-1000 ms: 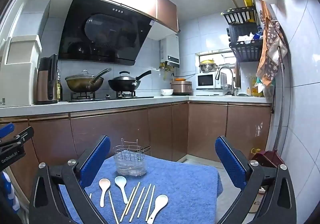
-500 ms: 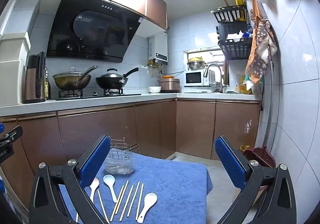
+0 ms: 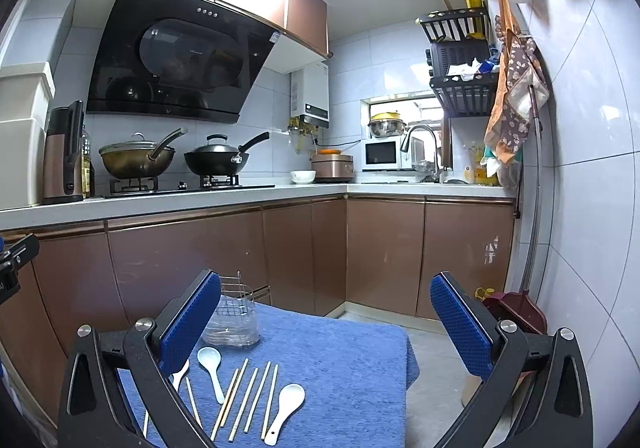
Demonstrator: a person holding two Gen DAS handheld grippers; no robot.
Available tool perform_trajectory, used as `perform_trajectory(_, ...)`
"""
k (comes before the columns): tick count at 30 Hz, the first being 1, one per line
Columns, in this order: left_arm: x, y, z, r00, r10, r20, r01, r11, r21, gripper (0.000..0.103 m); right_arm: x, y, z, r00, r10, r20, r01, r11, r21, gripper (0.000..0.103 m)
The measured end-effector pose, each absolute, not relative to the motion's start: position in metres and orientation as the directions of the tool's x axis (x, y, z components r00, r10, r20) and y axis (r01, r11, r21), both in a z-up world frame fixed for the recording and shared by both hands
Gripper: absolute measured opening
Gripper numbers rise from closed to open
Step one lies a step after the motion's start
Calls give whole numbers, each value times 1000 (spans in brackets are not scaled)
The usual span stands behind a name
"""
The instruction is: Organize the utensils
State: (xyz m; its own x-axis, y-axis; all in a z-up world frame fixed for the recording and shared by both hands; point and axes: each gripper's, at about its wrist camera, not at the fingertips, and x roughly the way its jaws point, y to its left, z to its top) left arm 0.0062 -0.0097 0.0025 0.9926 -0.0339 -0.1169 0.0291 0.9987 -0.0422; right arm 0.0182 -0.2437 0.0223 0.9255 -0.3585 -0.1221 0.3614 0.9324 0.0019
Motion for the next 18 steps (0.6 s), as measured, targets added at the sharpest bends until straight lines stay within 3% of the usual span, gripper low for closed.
perform_trajectory(18, 31, -2, 0, 992, 1, -126, -11, 997, -79, 84, 36, -247, 18, 935, -325, -139, 327, 945, -11, 103)
